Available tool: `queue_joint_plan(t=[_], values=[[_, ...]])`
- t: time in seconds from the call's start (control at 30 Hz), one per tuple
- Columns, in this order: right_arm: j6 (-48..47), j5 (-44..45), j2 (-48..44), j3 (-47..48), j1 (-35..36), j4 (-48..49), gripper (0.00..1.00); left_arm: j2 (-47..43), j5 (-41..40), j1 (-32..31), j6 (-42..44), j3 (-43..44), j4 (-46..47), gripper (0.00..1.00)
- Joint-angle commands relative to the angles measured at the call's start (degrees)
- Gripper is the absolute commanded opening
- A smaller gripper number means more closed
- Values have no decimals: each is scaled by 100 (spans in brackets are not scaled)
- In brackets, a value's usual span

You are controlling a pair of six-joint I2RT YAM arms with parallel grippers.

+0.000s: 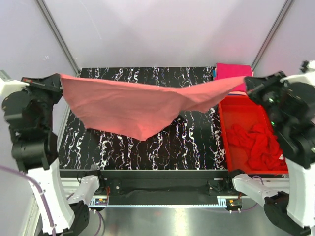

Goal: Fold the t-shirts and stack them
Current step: Flatten the tshirt out

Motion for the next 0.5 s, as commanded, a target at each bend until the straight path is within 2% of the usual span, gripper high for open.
queue_joint_plan(t=[0.0, 0.13, 0.2, 0.37, 0.47], values=[[-130, 144, -282, 821, -20, -745, 0, -101, 427, 28, 133, 568, -478, 0], [-16, -92, -327, 1971, -28, -1221, 0, -128, 593, 28, 62, 1236, -881, 0], [2, -216, -345, 2193, -20, -1248, 0, -58, 707, 28, 45, 1605, -987, 0], [-120, -515, -205, 2449, -20, -1152, 0, 83, 708, 37, 18, 1923, -1085, 0], [-402, -498, 120, 2090, -28, -1090, 0, 311, 787, 28, 27, 1608, -909, 0]])
